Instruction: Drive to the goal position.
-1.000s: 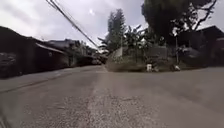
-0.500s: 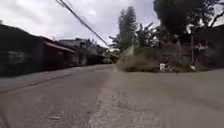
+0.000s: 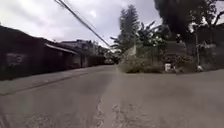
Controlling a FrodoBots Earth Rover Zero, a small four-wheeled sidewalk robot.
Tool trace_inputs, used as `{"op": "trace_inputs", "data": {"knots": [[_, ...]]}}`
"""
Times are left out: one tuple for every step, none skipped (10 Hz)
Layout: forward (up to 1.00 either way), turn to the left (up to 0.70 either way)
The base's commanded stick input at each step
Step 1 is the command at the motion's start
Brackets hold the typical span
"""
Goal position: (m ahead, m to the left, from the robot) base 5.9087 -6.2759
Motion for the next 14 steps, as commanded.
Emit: {"op": "trace_inputs", "data": {"knots": [[0.70, 0.01], [0.70, 0.02], [0.70, 0.03], [0.70, 0.03], [0.70, 0.03], [0.70, 0.03], [0.70, 0.03], [0.70, 0.03], [0.70, 0.03], [0.70, 0.02], [0.70, 0.01], [0.70, 0.01], [0.70, 0.05], [0.70, 0.24]]}}
